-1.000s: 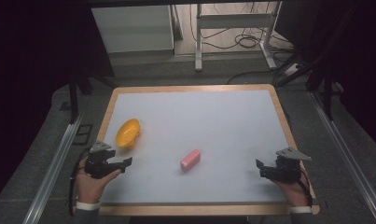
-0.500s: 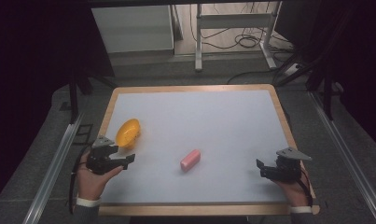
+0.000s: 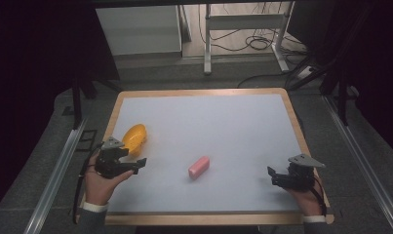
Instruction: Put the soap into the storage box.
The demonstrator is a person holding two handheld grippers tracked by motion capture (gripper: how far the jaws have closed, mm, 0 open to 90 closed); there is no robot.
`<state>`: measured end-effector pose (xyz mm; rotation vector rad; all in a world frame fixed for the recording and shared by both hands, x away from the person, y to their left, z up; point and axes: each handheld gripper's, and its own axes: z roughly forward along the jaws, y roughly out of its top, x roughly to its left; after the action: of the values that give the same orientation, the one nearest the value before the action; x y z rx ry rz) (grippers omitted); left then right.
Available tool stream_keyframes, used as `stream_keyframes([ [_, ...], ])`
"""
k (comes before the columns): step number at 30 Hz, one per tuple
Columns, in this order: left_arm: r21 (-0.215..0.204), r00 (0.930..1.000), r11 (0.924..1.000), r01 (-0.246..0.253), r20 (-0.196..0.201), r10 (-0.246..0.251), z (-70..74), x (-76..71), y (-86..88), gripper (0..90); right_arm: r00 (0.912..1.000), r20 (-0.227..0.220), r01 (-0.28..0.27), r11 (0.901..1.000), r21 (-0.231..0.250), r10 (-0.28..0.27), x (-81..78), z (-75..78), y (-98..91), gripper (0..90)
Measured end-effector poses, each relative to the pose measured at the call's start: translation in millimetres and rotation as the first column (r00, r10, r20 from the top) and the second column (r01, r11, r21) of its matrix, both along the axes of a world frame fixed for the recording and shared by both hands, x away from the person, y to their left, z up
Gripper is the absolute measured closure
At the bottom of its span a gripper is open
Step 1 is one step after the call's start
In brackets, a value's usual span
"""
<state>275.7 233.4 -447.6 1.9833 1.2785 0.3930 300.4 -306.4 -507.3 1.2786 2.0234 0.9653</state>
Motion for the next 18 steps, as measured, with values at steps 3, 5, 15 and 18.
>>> stream_keyframes([
  [3, 0.009, 0.9999, 0.9998, 0.015, -0.004, -0.015, 2.5, 3.1, -4.8, 21.0, 1.0000, 0.003, -0.002, 1.0000, -0.003, 0.002, -0.3, 1.1, 0.2, 6.3],
  [5, 0.016, 0.9997, 0.9996, 0.023, -0.007, -0.023, 3.9, 4.9, -8.2, 20.8, 1.0000, 0.003, -0.001, 1.0000, -0.003, 0.001, -0.4, 1.5, 0.1, 6.3],
  [15, 0.048, 0.9981, 0.9970, 0.061, -0.016, -0.060, 7.4, 11.3, -21.9, 20.1, 1.0000, 0.000, 0.006, 1.0000, -0.004, -0.006, 0.2, 0.7, -1.7, 6.3],
  [18, 0.067, 0.9967, 0.9946, 0.080, -0.021, -0.079, 8.3, 13.5, -27.4, 19.9, 1.0000, -0.002, 0.005, 1.0000, -0.006, -0.005, 0.3, 0.2, -1.4, 6.3],
])
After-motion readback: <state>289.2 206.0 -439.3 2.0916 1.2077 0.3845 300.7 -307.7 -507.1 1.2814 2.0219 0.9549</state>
